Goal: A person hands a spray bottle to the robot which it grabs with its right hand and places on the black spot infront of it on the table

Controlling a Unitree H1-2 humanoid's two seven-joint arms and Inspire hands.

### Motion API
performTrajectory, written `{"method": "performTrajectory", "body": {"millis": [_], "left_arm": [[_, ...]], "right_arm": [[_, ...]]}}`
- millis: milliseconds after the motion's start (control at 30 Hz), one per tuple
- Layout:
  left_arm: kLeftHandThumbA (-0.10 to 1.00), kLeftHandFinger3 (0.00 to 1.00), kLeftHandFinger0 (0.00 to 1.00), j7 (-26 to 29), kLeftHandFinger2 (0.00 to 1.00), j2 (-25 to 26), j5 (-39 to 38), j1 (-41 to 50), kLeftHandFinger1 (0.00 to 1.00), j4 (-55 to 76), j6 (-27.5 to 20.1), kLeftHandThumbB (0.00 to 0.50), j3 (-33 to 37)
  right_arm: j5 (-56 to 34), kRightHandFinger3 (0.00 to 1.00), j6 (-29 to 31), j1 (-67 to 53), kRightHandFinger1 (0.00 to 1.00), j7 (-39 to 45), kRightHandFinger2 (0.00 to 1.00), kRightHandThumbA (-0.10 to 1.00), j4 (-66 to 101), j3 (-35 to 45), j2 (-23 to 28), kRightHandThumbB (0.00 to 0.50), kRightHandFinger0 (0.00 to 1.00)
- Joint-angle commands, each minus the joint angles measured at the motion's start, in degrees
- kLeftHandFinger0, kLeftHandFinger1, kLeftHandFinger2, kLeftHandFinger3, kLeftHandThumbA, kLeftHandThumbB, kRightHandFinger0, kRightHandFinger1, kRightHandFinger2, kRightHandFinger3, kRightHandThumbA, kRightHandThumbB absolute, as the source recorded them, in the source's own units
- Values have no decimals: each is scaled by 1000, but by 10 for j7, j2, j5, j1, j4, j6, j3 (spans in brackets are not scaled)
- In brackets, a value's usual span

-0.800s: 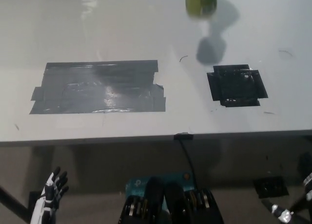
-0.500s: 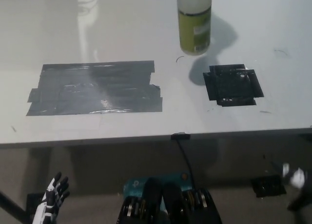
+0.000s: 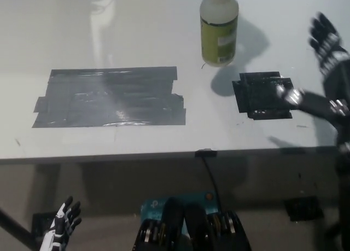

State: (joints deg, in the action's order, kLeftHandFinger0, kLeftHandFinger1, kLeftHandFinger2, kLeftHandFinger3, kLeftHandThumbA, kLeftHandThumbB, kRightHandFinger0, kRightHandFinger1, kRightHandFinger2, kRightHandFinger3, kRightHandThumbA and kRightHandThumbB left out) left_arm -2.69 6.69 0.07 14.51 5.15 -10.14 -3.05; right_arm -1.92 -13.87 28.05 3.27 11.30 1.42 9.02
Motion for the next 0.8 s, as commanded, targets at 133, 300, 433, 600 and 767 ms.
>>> {"method": "performTrajectory", "body": {"millis": [133,300,433,600,767], "left_arm": [[1000,1000,1000,-9,1000,9,9,6,1000,26,-23,157,7],[1000,1000,1000,-10,1000,10,15,6,1000,25,-22,183,9],[991,1000,1000,-9,1000,7,11,7,1000,27,-24,195,10],[996,1000,1000,-8,1000,6,13,11,1000,30,-21,209,12],[990,1000,1000,-9,1000,6,14,12,1000,26,-30,220,15]], "right_arm": [[34,1000,-99,123,1000,-9,1000,1000,-96,-30,-14,500,1000],[34,1000,-91,201,1000,-14,1000,1000,-190,-33,-35,499,1000],[29,1000,-94,245,1000,-11,1000,1000,-239,-32,-51,487,1000],[45,1000,-81,285,1000,-17,1000,1000,-294,-43,-64,500,1000],[32,1000,-67,299,1000,-10,1000,980,-319,-39,-74,498,1000]]}}
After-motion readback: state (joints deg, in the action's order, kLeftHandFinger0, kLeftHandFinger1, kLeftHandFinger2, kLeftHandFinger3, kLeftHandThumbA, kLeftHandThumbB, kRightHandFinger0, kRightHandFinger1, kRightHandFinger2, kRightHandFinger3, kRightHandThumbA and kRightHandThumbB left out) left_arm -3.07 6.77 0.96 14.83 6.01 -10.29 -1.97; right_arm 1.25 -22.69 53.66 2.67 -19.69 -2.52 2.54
